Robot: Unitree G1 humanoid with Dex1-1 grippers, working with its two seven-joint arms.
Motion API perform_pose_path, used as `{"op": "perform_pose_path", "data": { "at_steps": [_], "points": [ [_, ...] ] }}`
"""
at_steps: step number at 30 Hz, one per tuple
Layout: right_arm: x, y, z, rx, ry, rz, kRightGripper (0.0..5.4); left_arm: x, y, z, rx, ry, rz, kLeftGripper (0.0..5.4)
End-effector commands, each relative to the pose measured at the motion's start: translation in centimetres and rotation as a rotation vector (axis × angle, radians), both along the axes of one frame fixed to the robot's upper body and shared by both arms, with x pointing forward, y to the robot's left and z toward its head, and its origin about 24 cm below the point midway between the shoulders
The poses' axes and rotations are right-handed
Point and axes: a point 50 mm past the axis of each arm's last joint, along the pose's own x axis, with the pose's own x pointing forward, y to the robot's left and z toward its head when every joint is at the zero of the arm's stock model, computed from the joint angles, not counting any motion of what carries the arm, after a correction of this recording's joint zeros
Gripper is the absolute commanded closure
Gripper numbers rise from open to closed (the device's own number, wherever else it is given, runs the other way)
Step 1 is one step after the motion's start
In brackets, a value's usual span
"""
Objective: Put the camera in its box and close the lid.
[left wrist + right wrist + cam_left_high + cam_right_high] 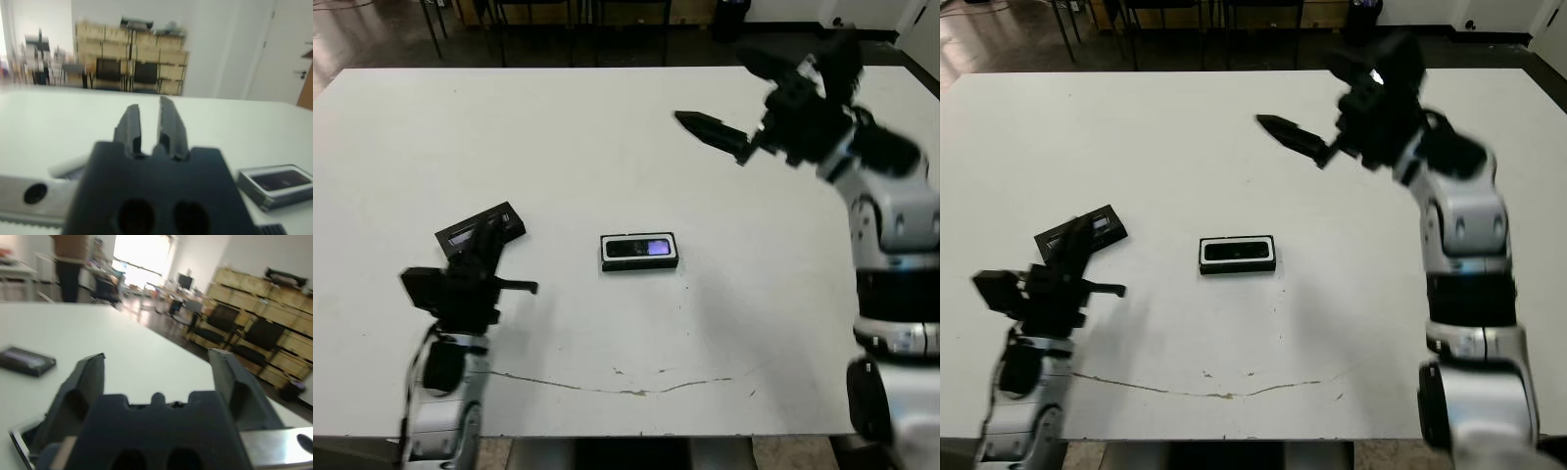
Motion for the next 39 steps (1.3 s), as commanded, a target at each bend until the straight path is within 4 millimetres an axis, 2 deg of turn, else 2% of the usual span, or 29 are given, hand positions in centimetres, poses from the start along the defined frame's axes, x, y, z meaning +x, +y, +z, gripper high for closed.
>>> {"op": "perform_pose_path", "data": {
  "at_steps": [1,3,6,10,13,16,23,29,39],
  "points": [
    [-0.7,-1.5,-1.9,-0.029,0.053,-0.028,1.96,0.5,2.5,3.0,0.198,-0.015,-0.05,5.16],
    [-1.0,-1.9,-3.0,-0.006,0.117,-0.029,2.39,1.3,4.1,5.1,0.311,0.026,-0.091,4.79],
    [-1.2,-2.4,-3.7,0.009,0.16,-0.031,3.08,2.7,5.4,7.4,0.46,0.1,-0.163,4.07],
    [-1.3,-2.5,-3.9,0.009,0.168,-0.036,3.99,5.2,5.9,8.9,0.613,0.223,-0.282,3.09],
    [-1.3,-2.6,-4.0,0.007,0.178,-0.039,4.67,7.4,5.9,8.5,0.641,0.308,-0.414,2.36],
    [-1.2,-2.7,-4.0,0.001,0.182,-0.039,5.35,8.7,5.8,7.6,0.609,0.396,-0.51,1.64],
    [-1.2,-2.9,-4.1,-0.01,0.173,-0.071,5.4,10.3,5.4,5.1,0.616,0.523,-0.646,0.02],
    [-1.2,-3.0,-3.9,-0.038,0.171,-0.087,5.4,10.3,5.5,2.9,0.64,0.565,-0.684,0.02],
    [-1.2,-3.1,-4.1,-0.056,0.172,-0.095,5.4,9.8,7.6,0.1,0.612,0.749,-0.597,0.02]
  ]
}}
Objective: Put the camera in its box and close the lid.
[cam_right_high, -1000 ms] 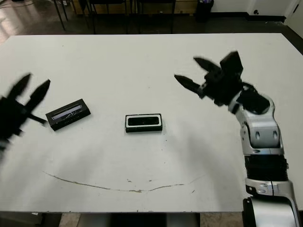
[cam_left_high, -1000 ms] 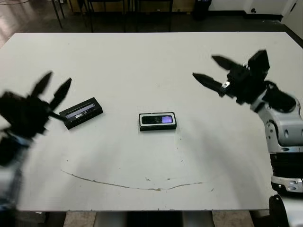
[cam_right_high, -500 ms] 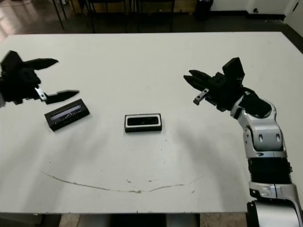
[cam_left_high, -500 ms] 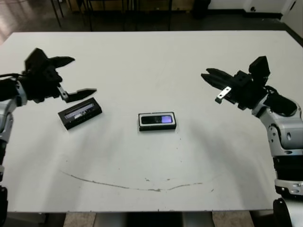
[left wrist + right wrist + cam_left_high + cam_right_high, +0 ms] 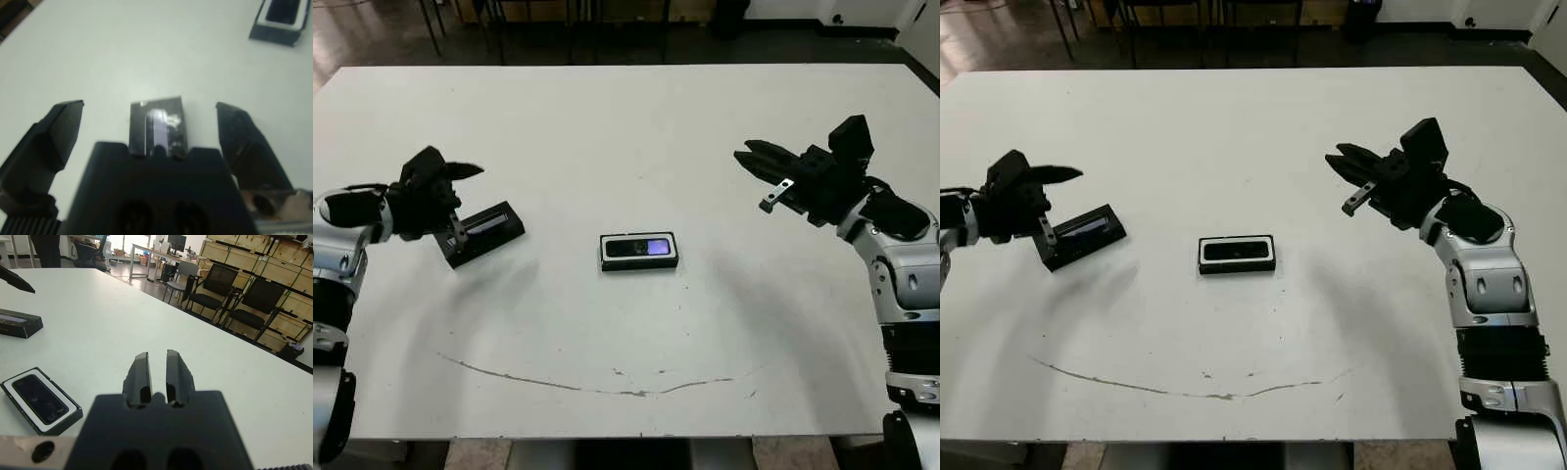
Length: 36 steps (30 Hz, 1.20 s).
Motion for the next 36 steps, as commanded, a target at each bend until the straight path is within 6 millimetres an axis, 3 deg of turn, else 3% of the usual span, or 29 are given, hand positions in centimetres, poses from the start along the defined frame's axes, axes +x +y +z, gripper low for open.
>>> {"op": "perform_pose_path", "data": {
  "at_steps": [1,12,23,26,36],
  "points": [
    [-0.2,-0.6,-0.6,-0.031,0.033,-0.022,5.4,-0.4,1.0,-1.2,0.043,0.081,0.058,0.02],
    [-0.2,-0.6,-0.8,-0.049,0.043,-0.019,5.4,-0.8,2.6,-2.5,0.141,0.201,0.129,0.02],
    [-0.1,-0.7,-0.8,-0.063,0.046,-0.015,5.4,-1.8,2.9,-3.5,0.073,0.293,0.092,0.02],
    [-0.1,-0.8,-0.9,-0.06,0.052,-0.015,5.4,-2.1,3.1,-3.9,0.05,0.343,0.097,0.42],
    [0.0,-0.8,-0.9,-0.073,0.05,-0.021,5.4,-2.4,3.2,-4.0,0.092,0.41,0.058,2.78]
  ]
}}
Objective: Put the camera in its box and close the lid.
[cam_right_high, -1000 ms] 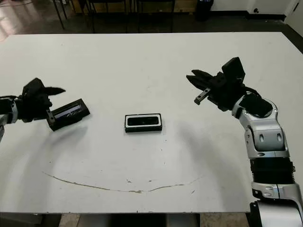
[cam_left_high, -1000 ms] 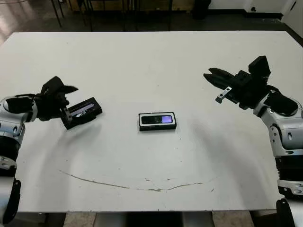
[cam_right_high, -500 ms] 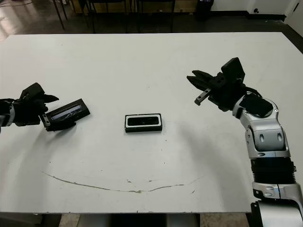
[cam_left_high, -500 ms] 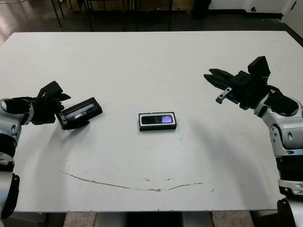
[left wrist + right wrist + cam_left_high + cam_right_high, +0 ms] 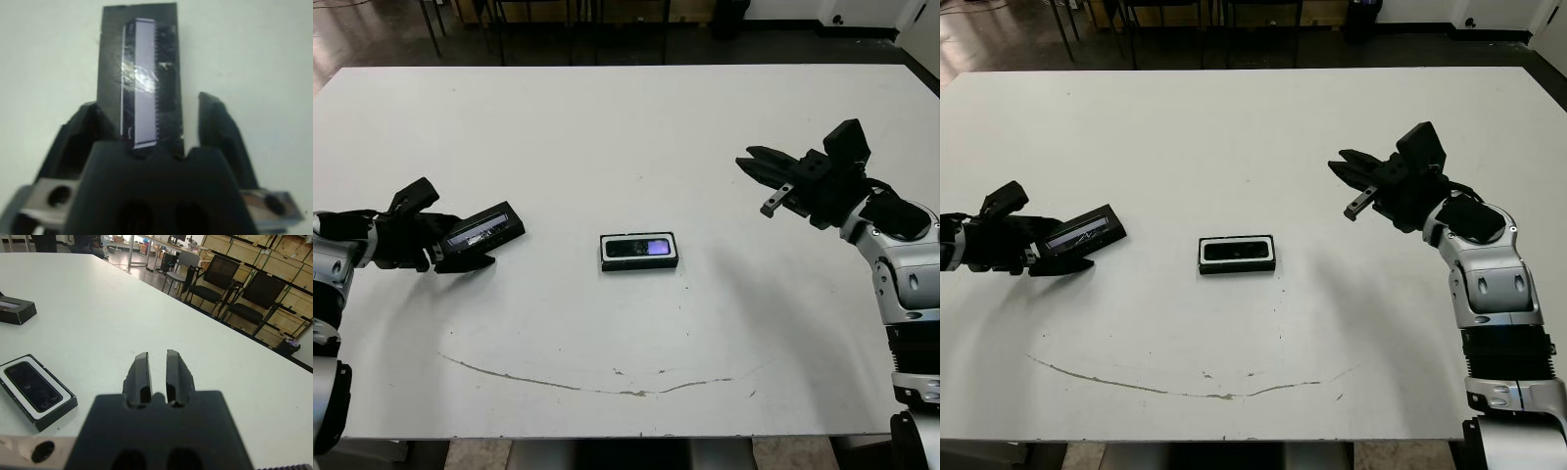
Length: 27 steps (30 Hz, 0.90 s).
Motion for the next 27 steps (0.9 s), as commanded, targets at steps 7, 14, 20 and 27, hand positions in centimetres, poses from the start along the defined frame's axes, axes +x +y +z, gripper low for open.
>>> {"op": "perform_pose_path", "data": {
  "at_steps": [7,14,20,27],
  "points": [
    [-0.1,-0.3,-0.5,-0.017,0.034,-0.015,5.4,-1.3,1.5,-1.8,0.015,0.166,0.128,3.87],
    [-0.2,-0.2,-0.5,-0.015,0.033,-0.009,5.4,-0.6,0.8,-0.4,-0.108,-0.053,0.165,3.97],
    [-0.4,-0.1,-0.6,-0.012,0.042,-0.011,5.4,0.1,-2.5,2.8,-0.284,-0.316,0.071,3.99],
    [-0.5,-0.1,-0.8,0.002,0.056,-0.006,5.4,0.1,-8.3,4.1,-0.326,-0.339,-0.152,4.0]
  ]
}}
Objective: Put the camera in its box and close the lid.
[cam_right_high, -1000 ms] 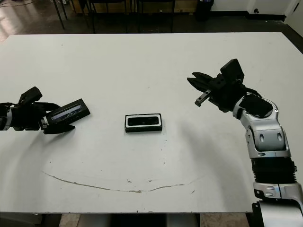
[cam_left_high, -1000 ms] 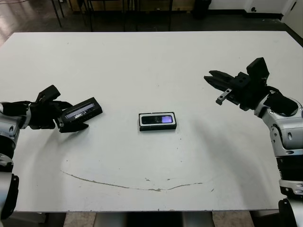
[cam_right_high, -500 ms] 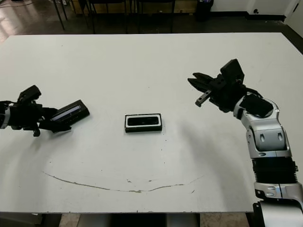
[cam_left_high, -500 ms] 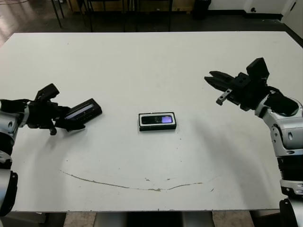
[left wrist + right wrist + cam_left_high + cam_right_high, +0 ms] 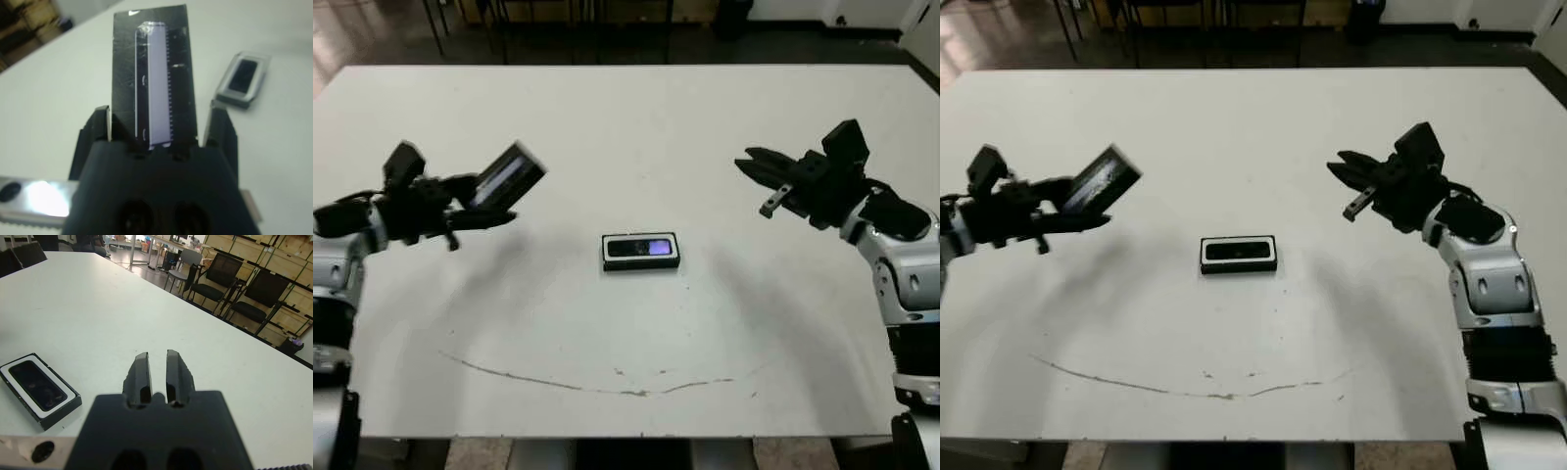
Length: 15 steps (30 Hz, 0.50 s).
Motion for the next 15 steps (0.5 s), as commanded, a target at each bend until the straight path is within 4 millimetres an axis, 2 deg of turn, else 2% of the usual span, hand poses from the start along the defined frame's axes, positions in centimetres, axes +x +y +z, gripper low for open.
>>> {"op": "perform_pose_path", "data": {
  "at_steps": [1,5,10,15],
  "points": [
    [-0.3,-0.3,-0.7,0.003,0.041,-0.009,5.4,-0.2,-1.9,-0.8,0.055,0.051,-0.092,4.0],
    [-0.4,-0.3,-0.8,0.015,0.053,-0.01,5.4,0.6,-3.7,-1.4,0.109,0.125,-0.195,4.0],
    [-0.4,-0.3,-0.9,0.027,0.068,-0.009,5.4,1.3,-5.0,-2.0,0.231,0.199,-0.262,4.0],
    [-0.5,-0.3,-0.9,0.022,0.067,-0.01,5.4,1.8,-5.9,-2.9,0.271,0.214,-0.294,4.0]
  ]
}}
